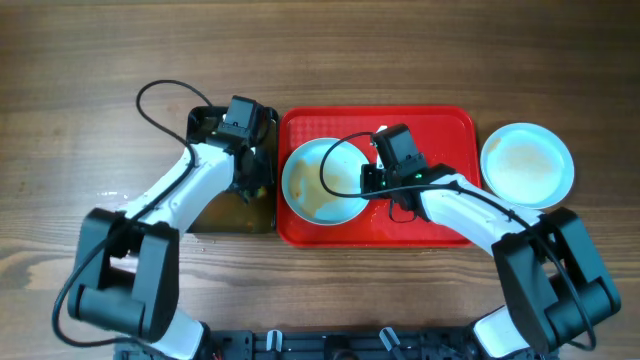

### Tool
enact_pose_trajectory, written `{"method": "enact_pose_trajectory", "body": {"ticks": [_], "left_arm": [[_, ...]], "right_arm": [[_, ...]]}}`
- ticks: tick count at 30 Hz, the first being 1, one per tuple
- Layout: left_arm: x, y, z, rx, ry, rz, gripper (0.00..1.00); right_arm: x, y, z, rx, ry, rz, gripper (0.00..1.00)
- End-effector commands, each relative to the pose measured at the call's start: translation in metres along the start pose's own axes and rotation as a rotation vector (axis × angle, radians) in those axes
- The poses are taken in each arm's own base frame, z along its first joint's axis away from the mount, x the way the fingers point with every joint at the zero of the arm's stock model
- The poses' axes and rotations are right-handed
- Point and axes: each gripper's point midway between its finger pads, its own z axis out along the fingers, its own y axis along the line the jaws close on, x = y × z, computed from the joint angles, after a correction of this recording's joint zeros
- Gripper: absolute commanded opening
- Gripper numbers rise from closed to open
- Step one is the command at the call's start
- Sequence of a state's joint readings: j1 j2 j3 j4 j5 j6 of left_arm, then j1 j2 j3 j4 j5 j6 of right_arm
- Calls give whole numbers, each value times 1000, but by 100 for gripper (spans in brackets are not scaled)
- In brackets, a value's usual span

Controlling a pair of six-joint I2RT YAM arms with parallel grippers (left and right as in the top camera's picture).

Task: Clean dirty plates on tray and stack at the side
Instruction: 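Lift the last plate with the right gripper and stack it on the side plates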

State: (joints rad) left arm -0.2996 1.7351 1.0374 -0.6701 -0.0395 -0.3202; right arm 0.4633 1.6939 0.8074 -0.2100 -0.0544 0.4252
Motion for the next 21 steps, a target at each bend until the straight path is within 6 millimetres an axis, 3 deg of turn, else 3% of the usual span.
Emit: {"method": "enact_pose_trajectory", "body": {"ticks": [1,4,9,13,14,15,17,21], "left_arm": [[7,-6,14,39,48,51,4],[5,-8,24,45,50,51,4],[-2,-28,25,154,27,100,7],[-2,-28,25,153,27,100,17],[-1,-28,25,153,27,100,25],[-1,-28,25,153,27,100,43],[-1,-28,25,153,27,100,57],[-1,-28,25,153,28,100,60]], "right_arm": [[-24,-19,-26,125,-119,-41,4],[-60,-28,-72,240,-285,-218,4],[-96,-53,-136,524,-433,-489,4],[-110,-40,-162,580,-513,-584,4],[-111,-30,-166,581,-526,-647,4],[-111,-24,-170,609,-534,-695,4],[-111,-21,-182,714,-546,-735,4],[-116,-26,-195,796,-584,-687,4]]}}
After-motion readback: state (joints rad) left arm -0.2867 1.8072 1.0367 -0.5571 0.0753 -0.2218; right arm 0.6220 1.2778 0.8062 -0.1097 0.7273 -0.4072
